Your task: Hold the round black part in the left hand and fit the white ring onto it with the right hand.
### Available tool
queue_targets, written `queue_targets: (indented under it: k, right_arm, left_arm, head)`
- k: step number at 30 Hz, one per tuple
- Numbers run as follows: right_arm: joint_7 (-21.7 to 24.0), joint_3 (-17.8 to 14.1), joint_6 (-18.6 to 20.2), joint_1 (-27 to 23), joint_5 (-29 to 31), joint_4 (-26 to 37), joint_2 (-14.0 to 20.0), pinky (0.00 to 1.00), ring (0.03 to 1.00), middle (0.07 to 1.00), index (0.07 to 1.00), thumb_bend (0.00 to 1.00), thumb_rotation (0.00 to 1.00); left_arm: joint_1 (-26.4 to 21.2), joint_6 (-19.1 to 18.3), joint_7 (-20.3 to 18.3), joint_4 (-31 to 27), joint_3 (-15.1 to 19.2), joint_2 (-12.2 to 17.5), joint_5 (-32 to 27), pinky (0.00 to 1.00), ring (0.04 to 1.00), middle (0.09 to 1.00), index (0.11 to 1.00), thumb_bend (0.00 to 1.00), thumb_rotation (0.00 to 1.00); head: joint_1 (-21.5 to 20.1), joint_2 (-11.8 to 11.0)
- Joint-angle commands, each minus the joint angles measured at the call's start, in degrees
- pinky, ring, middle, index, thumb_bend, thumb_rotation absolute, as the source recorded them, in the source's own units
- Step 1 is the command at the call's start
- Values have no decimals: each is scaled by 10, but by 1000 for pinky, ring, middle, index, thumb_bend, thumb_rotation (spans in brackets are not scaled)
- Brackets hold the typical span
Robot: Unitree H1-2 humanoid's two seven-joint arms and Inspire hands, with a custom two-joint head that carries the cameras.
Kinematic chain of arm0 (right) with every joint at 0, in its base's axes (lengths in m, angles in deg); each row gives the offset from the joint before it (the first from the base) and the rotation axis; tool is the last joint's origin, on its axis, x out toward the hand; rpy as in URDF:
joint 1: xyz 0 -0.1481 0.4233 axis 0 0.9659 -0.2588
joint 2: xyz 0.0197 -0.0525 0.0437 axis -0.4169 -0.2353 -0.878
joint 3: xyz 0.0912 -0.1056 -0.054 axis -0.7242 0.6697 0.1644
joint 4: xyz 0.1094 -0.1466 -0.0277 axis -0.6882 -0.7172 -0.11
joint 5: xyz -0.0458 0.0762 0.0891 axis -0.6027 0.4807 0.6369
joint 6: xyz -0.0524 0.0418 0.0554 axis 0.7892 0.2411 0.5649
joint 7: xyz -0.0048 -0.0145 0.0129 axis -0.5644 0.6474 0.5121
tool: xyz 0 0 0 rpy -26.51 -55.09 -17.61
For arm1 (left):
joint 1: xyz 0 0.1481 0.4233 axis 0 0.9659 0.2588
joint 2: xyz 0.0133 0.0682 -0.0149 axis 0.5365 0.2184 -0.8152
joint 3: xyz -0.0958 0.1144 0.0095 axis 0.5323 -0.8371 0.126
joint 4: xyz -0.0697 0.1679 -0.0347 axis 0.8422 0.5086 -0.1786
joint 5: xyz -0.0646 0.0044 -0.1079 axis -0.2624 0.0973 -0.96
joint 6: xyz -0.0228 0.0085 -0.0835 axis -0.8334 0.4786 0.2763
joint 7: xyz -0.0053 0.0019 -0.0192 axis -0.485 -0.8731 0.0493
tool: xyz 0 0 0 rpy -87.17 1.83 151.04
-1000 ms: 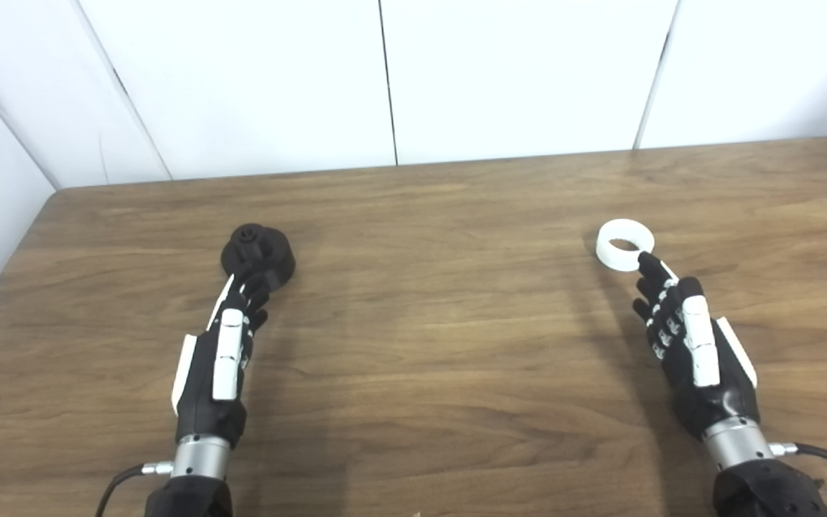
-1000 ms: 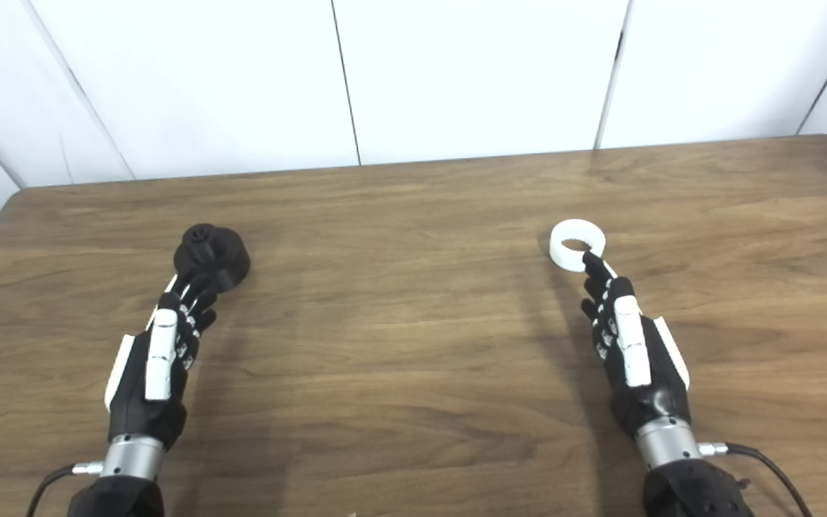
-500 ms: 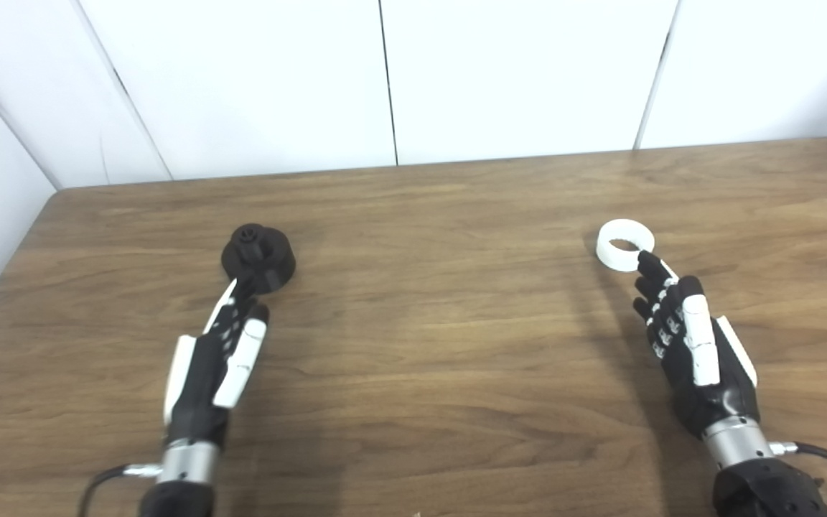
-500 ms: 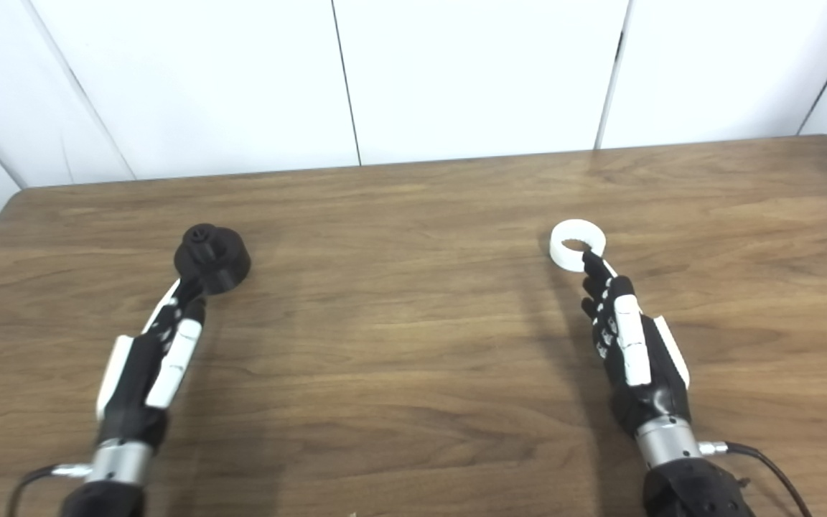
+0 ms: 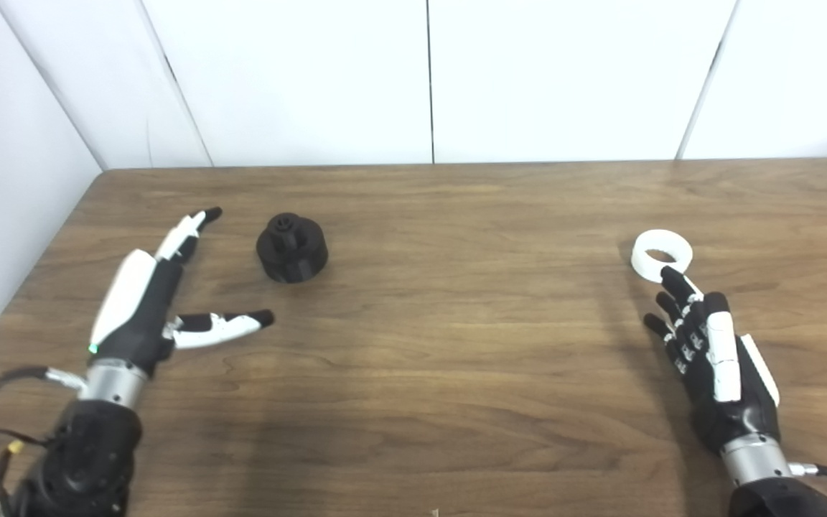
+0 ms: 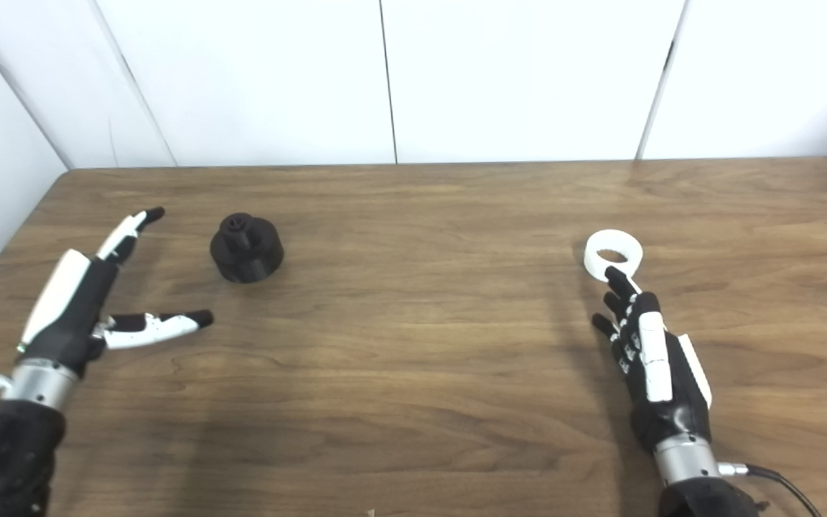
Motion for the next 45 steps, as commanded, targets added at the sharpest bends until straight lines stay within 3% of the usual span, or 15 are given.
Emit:
queue_targets:
  k: [1, 5, 11, 18, 23, 30, 36, 45]
  right_arm:
    - [2, -4, -17, -19, 1, 6, -20, 937, 981, 969, 902, 608, 1000]
    - [0, -3, -21, -23, -6, -2, -21, 933, 973, 958, 894, 609, 1000]
    - [2, 2, -24, -23, -12, -1, -21, 941, 975, 957, 891, 598, 1000]
    - [2, -1, -28, -21, -15, -1, -21, 935, 970, 952, 889, 594, 1000]
    - [4, -1, -36, -22, -12, -10, -23, 935, 965, 948, 890, 592, 1000]
    - [3, -2, -40, -20, -11, -9, -21, 924, 960, 945, 887, 605, 1000]
    - [0, -5, -38, -17, -10, -7, -21, 916, 955, 941, 884, 614, 1000]
    - [10, -5, -48, -13, -8, -12, -13, 924, 958, 945, 884, 595, 1000]
  left_arm:
    - [-28, 18, 5, 4, 2, 23, 33, 912, 1000, 1000, 865, 969, 155]
    - [-53, 45, -1, 42, -10, 47, 65, 947, 1000, 1000, 823, 981, 151]
    - [-88, 63, -15, 101, -36, 71, 103, 909, 1000, 992, 802, 1000, 196]
    - [-132, 72, -59, 168, -69, 93, 118, 971, 1000, 985, 798, 994, 263]
    - [-155, 68, -86, 209, -74, 95, 107, 931, 1000, 984, 805, 975, 273]
    - [-181, 91, -75, 274, -79, 93, 112, 892, 1000, 970, 793, 966, 267]
    - [-197, 106, -63, 311, -81, 90, 111, 923, 1000, 971, 794, 981, 314]
    - [-207, 94, -63, 335, -73, 82, 97, 923, 1000, 979, 812, 958, 298]
  head:
    - [1, 0]
    - [2, -2]
    - [2, -6]
    - [6, -10]
    - [6, -12]
    - [7, -13]
    - [7, -14]
    - [7, -18]
